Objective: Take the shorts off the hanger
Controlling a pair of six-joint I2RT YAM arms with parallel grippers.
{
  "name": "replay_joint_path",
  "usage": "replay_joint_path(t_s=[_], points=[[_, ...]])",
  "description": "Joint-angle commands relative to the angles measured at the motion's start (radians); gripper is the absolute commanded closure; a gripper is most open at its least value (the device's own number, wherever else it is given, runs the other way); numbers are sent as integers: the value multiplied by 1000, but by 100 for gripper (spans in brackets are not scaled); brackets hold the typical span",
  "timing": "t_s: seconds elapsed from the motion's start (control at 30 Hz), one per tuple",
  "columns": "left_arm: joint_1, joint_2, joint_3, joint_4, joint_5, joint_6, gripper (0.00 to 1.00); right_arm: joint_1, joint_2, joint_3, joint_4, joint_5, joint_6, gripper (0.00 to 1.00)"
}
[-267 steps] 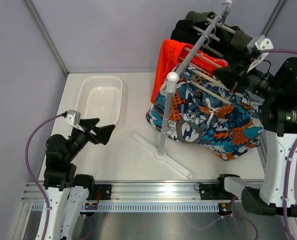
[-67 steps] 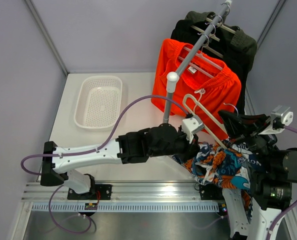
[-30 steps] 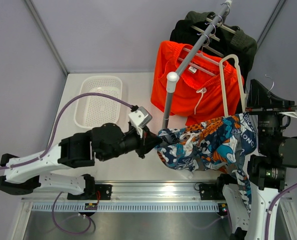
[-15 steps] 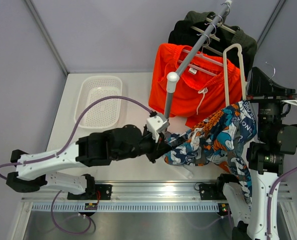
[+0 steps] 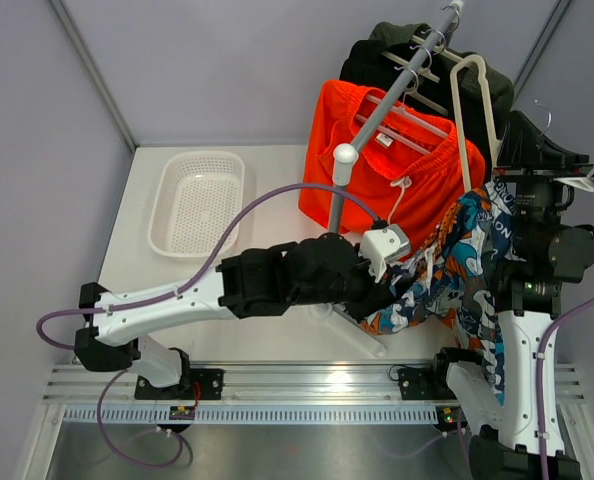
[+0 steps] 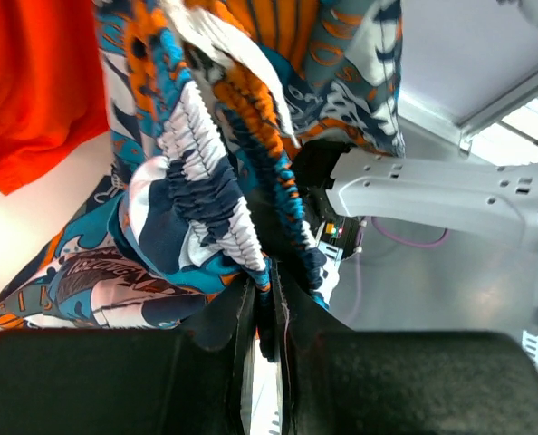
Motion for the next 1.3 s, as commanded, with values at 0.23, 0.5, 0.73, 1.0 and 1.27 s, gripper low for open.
replay_joint_path(t_s=[0.23,0.5,0.73,1.0,1.27], points=[[7,24,65,-60,46,48,89,-5,129,162,198,43,-98,100],[8,88,134,-119,113,92,88,-8,204,227,202,28,-161,100],[17,59,101,-174,84,119,88,-8,298,302,230,49,-253,100],[83,-50,-94,-133,75,91,89,-8,306,314,227,43,-264,100],[116,-88,-137,-126,66,79,90,-8,297,328,212,60,-255,100]])
